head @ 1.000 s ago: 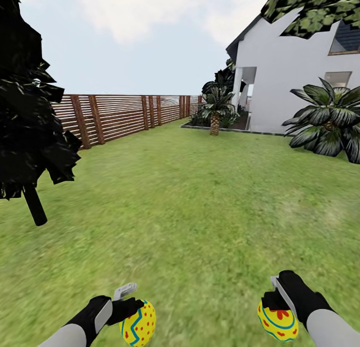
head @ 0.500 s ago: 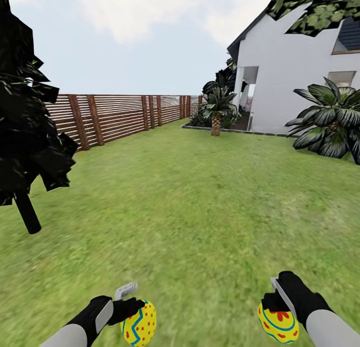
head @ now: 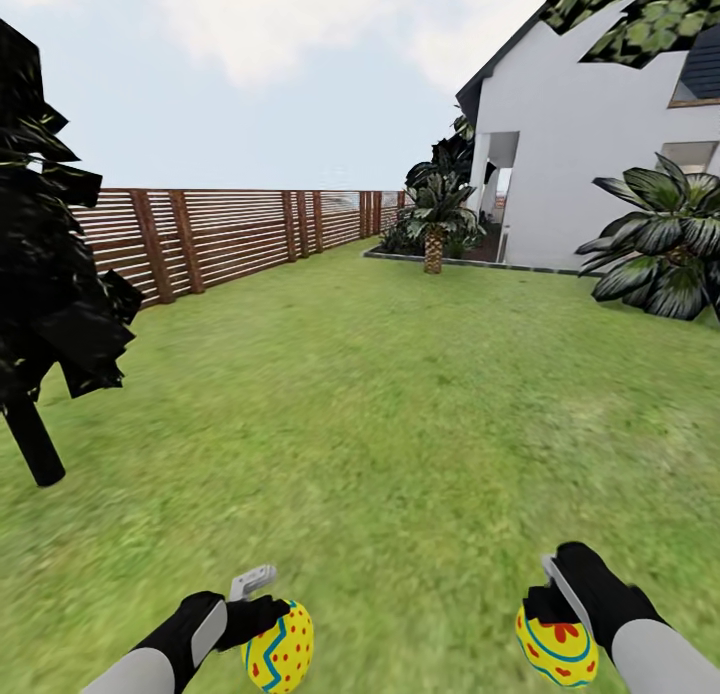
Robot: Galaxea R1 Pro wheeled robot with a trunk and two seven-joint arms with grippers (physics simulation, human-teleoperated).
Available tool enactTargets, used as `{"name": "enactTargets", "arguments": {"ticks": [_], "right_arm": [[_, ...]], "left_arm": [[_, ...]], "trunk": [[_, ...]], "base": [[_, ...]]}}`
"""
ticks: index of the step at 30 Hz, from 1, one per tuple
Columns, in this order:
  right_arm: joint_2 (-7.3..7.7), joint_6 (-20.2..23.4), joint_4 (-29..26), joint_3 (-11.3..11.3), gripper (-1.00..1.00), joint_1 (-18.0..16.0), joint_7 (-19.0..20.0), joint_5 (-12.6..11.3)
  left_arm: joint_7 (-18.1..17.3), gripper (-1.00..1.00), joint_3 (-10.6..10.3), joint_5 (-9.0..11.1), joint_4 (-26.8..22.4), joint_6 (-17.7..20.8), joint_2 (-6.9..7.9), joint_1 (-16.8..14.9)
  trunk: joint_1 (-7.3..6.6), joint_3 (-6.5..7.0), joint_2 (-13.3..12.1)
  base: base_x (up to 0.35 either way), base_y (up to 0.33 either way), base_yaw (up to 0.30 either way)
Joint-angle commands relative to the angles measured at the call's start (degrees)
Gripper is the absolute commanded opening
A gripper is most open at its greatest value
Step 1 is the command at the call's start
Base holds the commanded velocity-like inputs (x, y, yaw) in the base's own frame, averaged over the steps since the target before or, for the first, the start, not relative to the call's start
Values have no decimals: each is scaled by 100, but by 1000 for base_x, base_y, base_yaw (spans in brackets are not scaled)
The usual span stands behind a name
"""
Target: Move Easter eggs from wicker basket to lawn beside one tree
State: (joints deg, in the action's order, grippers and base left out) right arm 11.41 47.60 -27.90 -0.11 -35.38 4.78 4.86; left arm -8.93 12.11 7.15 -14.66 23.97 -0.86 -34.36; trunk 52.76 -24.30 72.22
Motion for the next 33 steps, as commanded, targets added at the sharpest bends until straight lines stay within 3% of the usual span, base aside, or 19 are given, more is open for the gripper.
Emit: {"name": "enactTargets", "arguments": {"ticks": [1,5,16,33], "right_arm": [[-10,24,-7,1,-100,-3,49,58],[-17,22,-6,3,-100,-4,49,55],[-33,22,-14,4,-100,0,49,63],[-50,22,-5,20,-100,-4,49,68]], "left_arm": [[2,-100,16,58,-11,46,-2,-1],[-184,-100,19,58,-11,46,7,-5],[-215,-100,18,58,168,29,-11,-2],[-216,-100,12,58,182,28,-62,-1]], "trunk": [[4,-7,3],[4,-7,3],[4,-33,3],[4,-102,3]], "base": [[338,0,0],[338,0,-142],[338,0,-283],[338,0,-69]]}}
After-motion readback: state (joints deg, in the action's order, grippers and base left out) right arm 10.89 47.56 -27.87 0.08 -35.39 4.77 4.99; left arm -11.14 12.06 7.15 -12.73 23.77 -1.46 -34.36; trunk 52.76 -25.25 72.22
